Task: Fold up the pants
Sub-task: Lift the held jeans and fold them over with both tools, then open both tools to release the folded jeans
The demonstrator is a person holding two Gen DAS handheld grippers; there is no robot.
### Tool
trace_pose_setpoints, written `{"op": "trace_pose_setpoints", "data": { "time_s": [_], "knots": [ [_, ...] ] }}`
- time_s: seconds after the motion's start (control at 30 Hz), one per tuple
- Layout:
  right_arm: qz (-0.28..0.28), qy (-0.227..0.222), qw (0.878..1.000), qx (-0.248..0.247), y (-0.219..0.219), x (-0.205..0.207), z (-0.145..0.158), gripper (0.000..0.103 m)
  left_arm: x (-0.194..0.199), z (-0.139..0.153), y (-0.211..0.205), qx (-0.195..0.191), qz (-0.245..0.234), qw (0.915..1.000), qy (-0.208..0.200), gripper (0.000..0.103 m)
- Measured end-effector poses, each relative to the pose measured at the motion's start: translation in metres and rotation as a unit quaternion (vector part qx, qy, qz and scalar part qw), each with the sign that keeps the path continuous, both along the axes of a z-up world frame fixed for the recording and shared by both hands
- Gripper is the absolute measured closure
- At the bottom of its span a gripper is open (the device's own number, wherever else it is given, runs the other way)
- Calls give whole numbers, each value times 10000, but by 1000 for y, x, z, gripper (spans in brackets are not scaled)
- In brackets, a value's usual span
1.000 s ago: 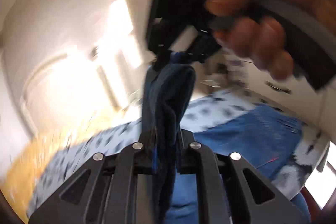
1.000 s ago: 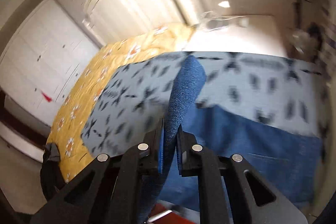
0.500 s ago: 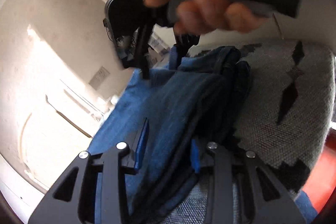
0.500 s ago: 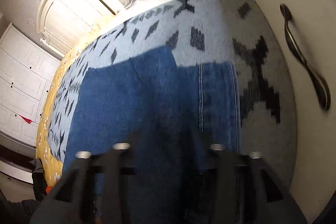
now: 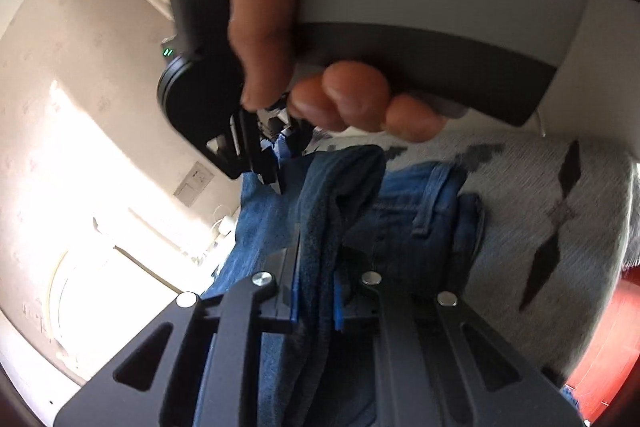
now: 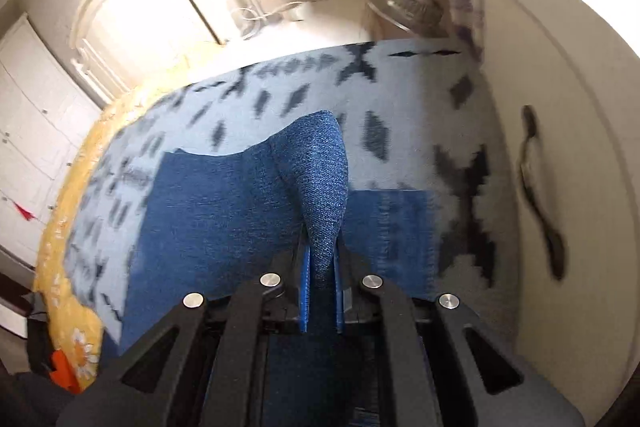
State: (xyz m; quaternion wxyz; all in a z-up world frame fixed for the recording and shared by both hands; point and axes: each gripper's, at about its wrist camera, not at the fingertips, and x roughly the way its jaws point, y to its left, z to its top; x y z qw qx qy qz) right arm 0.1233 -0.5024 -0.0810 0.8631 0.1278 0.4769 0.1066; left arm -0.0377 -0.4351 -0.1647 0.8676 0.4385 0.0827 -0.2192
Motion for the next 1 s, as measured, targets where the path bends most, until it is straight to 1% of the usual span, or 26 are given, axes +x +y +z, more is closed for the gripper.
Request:
{"op": "trace_pose_setpoints", "data": {
  "time_s": [0.07, 0.13, 0.17, 0.2, 0.23, 0.27, 0.3, 0.33, 0.37, 0.4, 0.43, 0.47, 0.5, 0.53, 0.57, 0.6, 0.63, 0.7, 0.73, 0.77, 0.8, 0.83, 0.9, 0.93, 0.97, 1.0],
  "knots": [
    [-80, 56, 9997, -221, -3, 0, -7, 94, 2, -4, -1, 56, -83, 9999, 49, 91],
    [-178, 199, 9987, -424, -8, 1, -23, 94, 6, -13, -6, 206, -133, 9993, 293, 91],
    [-196, 276, 9981, -515, -8, -1, -31, 94, 7, -21, -9, 330, -167, 9981, 494, 88],
    [-208, 334, 9971, -655, -6, -1, -41, 93, 7, -24, -5, 269, -194, 9969, 717, 83],
    [-245, 269, 9962, -789, -5, -2, -45, 93, 7, -20, 1, 110, -259, 9955, 901, 75],
    [-306, 202, 9949, -939, -4, -3, -46, 85, 5, -15, 9, -35, -318, 9939, 1058, 69],
    [-421, 176, 9925, -1134, -4, -5, -45, 68, 4, -7, 18, -206, -365, 9912, 1258, 60],
    [-548, 156, 9893, -1343, -4, -6, -42, 60, 4, 5, 34, -456, -442, 9855, 1576, 58],
    [-658, 126, 9860, -1530, -4, -8, -38, 53, 3, 24, 62, -907, -607, 9742, 1974, 58],
    [-788, 49, 9813, -1758, -3, -12, -31, 52, 4, 39, 86, -1271, -661, 9657, 2165, 56],
    [-911, -94, 9759, -1983, 0, -16, -21, 51, 14, 60, 120, -1787, -616, 9531, 2363, 55],
    [-982, -221, 9724, -2106, 3, -18, -15, 50, 28, 73, 146, -2196, -503, 9438, 2418, 54],
    [-1044, -479, 9680, -2232, 9, -22, -2, 50, 44, 83, 170, -2571, -305, 9357, 2396, 48],
    [-1049, -715, 9657, -2264, 16, -24, 6, 50, 69, 91, 196, -2901, -46, 9266, 2392, 47],
    [-925, -951, 9673, -2164, 23, -23, 14, 50, 104, 93, 219, -3017, 200, 9206, 2469, 47],
    [-785, -1097, 9701, -2019, 29, -20, 17, 50, 125, 94, 232, -2954, 375, 9217, 2488, 50],
    [-647, -1211, 9729, -1859, 35, -12, 16, 50, 151, 91, 243, -2850, 559, 9227, 2537, 63],
    [-457, -1108, 9759, -1824, 43, 8, 4, 50, 201, 75, 260, -2621, 603, 9174, 2933, 75],
    [-356, -908, 9781, -1840, 45, 23, -9, 51, 219, 65, 260, -2441, 587, 9149, 3160, 77],
    [-367, -709, 9786, -1898, 44, 36, -22, 51, 248, 52, 246, -2243, 546, 9075, 3510, 79],
    [-401, -545, 9786, -1943, 40, 45, -31, 55, 266, 41, 248, -2108, 629, 9021, 3713, 81],
    [-470, -459, 9799, -1884, 34, 50, -38, 55, 290, 26, 248, -1945, 845, 8987, 3838, 88],
    [-673, -453, 9841, -1583, 19, 53, -44, 53, 321, 18, 253, -1930, 1103, 8974, 3811, 90],
    [-722, -497, 9843, -1535, 16, 52, -48, 52, 319, 13, 254, -1937, 1147, 8945, 3864, 90],
    [-776, -547, 9839, -1514, 14, 51, -51, 47, 331, 4, 246, -1875, 1201, 8937, 3895, 90],
    [-823, -561, 9843, -1457, 12, 50, -52, 43, 335, 5, 247, -1768, 1289, 8992, 3789, 90]
  ]
}}
